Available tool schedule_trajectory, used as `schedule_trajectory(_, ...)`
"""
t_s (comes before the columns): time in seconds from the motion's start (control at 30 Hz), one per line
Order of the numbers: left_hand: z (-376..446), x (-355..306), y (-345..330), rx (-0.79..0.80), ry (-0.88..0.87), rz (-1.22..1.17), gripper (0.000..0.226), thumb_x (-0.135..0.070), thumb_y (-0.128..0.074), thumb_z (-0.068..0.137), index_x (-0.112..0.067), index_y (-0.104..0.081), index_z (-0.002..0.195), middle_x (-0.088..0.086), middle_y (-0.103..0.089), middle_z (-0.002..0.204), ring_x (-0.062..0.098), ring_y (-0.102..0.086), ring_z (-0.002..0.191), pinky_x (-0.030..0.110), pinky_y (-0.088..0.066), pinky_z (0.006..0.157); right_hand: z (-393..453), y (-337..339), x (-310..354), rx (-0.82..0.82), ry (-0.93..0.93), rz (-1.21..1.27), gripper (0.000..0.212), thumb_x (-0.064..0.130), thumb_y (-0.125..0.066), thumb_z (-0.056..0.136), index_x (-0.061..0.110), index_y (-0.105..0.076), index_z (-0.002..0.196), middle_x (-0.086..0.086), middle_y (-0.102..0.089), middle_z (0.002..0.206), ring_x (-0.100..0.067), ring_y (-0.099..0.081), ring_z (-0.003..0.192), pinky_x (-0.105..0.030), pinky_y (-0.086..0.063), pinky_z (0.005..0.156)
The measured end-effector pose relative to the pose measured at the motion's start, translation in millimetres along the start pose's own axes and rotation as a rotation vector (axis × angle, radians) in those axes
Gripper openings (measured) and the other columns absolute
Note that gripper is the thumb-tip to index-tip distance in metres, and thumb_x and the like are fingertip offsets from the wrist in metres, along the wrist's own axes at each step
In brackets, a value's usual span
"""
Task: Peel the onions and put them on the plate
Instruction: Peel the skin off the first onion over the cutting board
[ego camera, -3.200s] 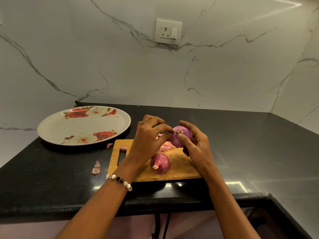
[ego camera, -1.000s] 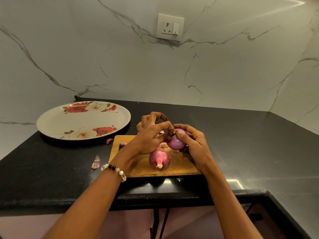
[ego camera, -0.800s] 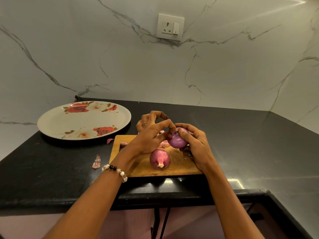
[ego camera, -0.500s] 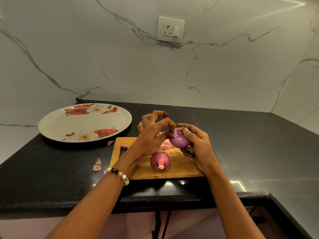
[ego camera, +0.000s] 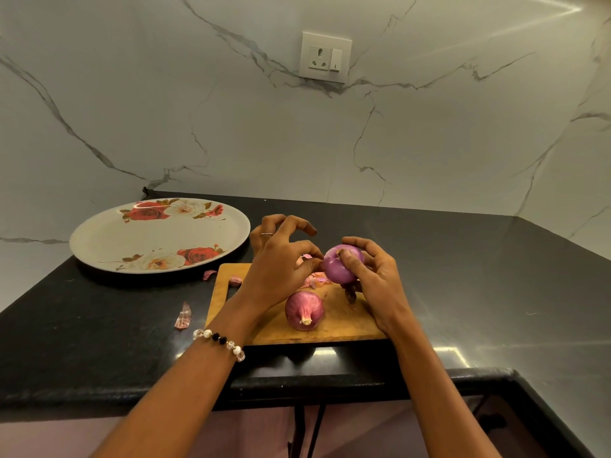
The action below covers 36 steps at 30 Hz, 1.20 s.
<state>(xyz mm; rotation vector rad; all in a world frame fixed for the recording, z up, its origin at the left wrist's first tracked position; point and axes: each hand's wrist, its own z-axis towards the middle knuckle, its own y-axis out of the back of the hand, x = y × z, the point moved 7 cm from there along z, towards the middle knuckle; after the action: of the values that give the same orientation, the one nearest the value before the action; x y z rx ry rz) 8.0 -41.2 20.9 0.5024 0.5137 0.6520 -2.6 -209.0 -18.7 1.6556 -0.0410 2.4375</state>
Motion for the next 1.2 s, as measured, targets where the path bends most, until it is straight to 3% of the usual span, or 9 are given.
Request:
schedule_trajectory(0.1, -1, 4, 0, 0.008, 0.088, -0.011, 0.012, -0.031, -0.074, 0.078, -0.019, -0.076, 0.079, 0.001, -0.058, 0.121, 0.023, -0.036, 0.121, 0.035, -0.024, 0.088, -2, -3, 4, 0.046, 0.033, -0.005, 0.035, 0.027, -0.068, 0.088, 0.019, -0.06, 0.121, -0.005, -0.062, 0.119, -0.025, -0.066, 0.105, -0.027, -0.059, 0.067)
schedule_trajectory(0.23, 1, 10, 2, 0.001, 0.163, 0.012, 0.019, -0.037, -0.075, 0.076, -0.019, -0.077, 0.08, -0.001, -0.053, 0.127, 0.019, -0.03, 0.123, 0.025, -0.015, 0.085, -5, -11, 11, 0.128, 0.128, -0.078, 0.046, 0.032, -0.072, 0.081, 0.021, -0.058, 0.123, 0.0, -0.06, 0.122, -0.02, -0.065, 0.106, -0.03, -0.061, 0.068)
schedule_trajectory(0.37, 1, 12, 2, 0.016, 0.183, -0.042, 0.021, -0.038, -0.076, 0.075, -0.019, -0.077, 0.084, -0.003, -0.051, 0.131, 0.016, -0.027, 0.123, 0.025, -0.018, 0.087, -5, -10, 13, 0.128, 0.157, -0.07, 0.047, 0.027, -0.072, 0.082, 0.018, -0.056, 0.125, -0.001, -0.058, 0.123, -0.019, -0.065, 0.106, -0.032, -0.061, 0.066)
schedule_trajectory(0.5, -1, 5, 3, 0.016, 0.143, -0.059, 0.021, -0.035, -0.075, 0.077, -0.016, -0.077, 0.087, -0.001, -0.05, 0.131, 0.007, -0.023, 0.119, 0.008, -0.016, 0.081, -4, -9, 12, 0.123, 0.167, -0.078, 0.046, 0.023, -0.074, 0.083, 0.018, -0.056, 0.125, 0.0, -0.058, 0.123, -0.021, -0.065, 0.106, -0.033, -0.061, 0.065)
schedule_trajectory(0.63, -3, 4, 1, 0.057, 0.127, -0.002, 0.021, -0.034, -0.073, 0.08, -0.015, -0.077, 0.089, -0.001, -0.049, 0.133, 0.015, -0.025, 0.124, 0.025, -0.018, 0.085, -5, -11, 12, 0.135, 0.192, -0.114, 0.048, 0.024, -0.076, 0.081, 0.018, -0.056, 0.125, 0.0, -0.058, 0.124, -0.02, -0.063, 0.108, -0.031, -0.061, 0.067)
schedule_trajectory(0.8, -3, 3, -1, 0.063, 0.084, 0.06, 0.016, -0.03, -0.074, 0.078, -0.015, -0.076, 0.083, 0.0, -0.049, 0.134, 0.018, -0.025, 0.125, 0.03, -0.019, 0.089, -4, -12, 11, 0.144, 0.209, -0.154, 0.049, 0.029, -0.075, 0.08, 0.02, -0.056, 0.125, 0.002, -0.059, 0.123, -0.019, -0.062, 0.109, -0.034, -0.062, 0.073)
schedule_trajectory(0.93, -3, 4, -1, 0.046, 0.058, 0.074, 0.011, -0.026, -0.075, 0.074, -0.015, -0.074, 0.075, 0.002, -0.052, 0.13, 0.021, -0.029, 0.123, 0.037, -0.025, 0.091, -4, -13, 10, 0.151, 0.2, -0.144, 0.045, 0.023, -0.075, 0.083, 0.023, -0.056, 0.124, 0.001, -0.058, 0.123, -0.019, -0.063, 0.109, -0.033, -0.062, 0.069)
schedule_trajectory(1.07, -3, 2, 1, 0.011, 0.06, 0.066, 0.011, -0.021, -0.078, 0.067, -0.018, -0.068, 0.066, 0.006, -0.052, 0.127, 0.023, -0.03, 0.12, 0.036, -0.023, 0.087, -4, -15, 11, 0.164, 0.19, -0.138, 0.045, 0.03, -0.072, 0.08, 0.026, -0.055, 0.121, -0.001, -0.059, 0.122, -0.019, -0.064, 0.106, -0.029, -0.061, 0.066)
schedule_trajectory(1.2, -2, 1, 4, -0.008, 0.053, 0.088, 0.013, -0.02, -0.08, 0.065, -0.019, -0.067, 0.064, 0.008, -0.049, 0.128, 0.023, -0.028, 0.119, 0.037, -0.022, 0.086, -3, -15, 9, 0.17, 0.197, -0.129, 0.04, 0.024, -0.072, 0.084, 0.027, -0.056, 0.12, -0.005, -0.06, 0.121, -0.021, -0.066, 0.104, -0.03, -0.061, 0.063)
